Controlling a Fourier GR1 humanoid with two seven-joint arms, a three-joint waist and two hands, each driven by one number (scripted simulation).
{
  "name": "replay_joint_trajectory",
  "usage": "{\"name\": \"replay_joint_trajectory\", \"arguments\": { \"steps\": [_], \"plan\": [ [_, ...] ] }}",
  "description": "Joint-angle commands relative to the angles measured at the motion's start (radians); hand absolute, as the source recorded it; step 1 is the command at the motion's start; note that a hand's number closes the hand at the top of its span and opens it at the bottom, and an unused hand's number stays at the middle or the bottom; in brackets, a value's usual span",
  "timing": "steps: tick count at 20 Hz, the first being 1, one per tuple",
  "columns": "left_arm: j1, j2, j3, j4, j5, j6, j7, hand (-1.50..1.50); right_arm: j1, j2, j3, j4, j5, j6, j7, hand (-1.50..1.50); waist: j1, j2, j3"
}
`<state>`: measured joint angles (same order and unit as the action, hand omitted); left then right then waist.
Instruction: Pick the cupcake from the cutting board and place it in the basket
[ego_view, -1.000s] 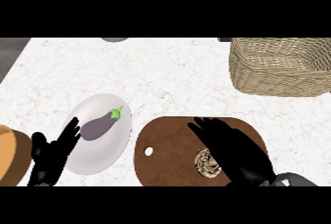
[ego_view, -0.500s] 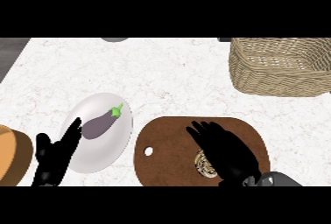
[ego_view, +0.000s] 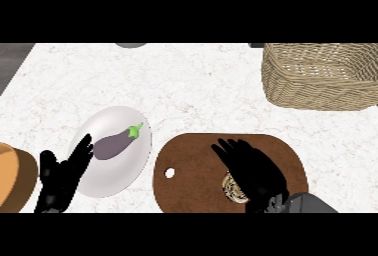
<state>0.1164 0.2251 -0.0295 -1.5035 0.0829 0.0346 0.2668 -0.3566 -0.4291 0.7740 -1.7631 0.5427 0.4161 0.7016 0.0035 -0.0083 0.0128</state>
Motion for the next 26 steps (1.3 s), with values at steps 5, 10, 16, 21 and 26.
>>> {"name": "replay_joint_trajectory", "arguments": {
  "steps": [5, 10, 16, 21, 26],
  "plan": [
    [-0.017, 0.025, 0.05, 0.147, 0.017, -0.05, -0.007, 0.0, 0.026, -0.013, -0.039, 0.051, 0.058, -0.004, -0.109, -1.5, -0.005, 0.01, -0.013],
    [-0.002, -0.017, 0.007, 0.069, -0.018, -0.011, 0.029, 0.0, 0.057, -0.007, 0.029, 0.087, 0.177, -0.075, -0.197, 1.5, -0.002, 0.009, -0.012],
    [0.024, -0.01, 0.021, 0.124, -0.01, -0.052, -0.03, 0.0, -0.006, 0.047, 0.041, 0.131, 0.245, -0.055, -0.195, 1.5, 0.001, 0.01, -0.013],
    [0.032, -0.042, -0.009, 0.031, -0.032, -0.008, 0.047, 0.0, 0.008, 0.118, -0.012, 0.224, 0.276, -0.098, -0.135, 1.5, 0.006, 0.01, -0.012],
    [0.005, 0.002, 0.028, 0.076, -0.006, -0.057, 0.033, 0.0, -0.053, 0.278, -0.109, 0.351, 0.305, -0.115, 0.088, 1.5, 0.005, 0.013, -0.013]
  ]
}}
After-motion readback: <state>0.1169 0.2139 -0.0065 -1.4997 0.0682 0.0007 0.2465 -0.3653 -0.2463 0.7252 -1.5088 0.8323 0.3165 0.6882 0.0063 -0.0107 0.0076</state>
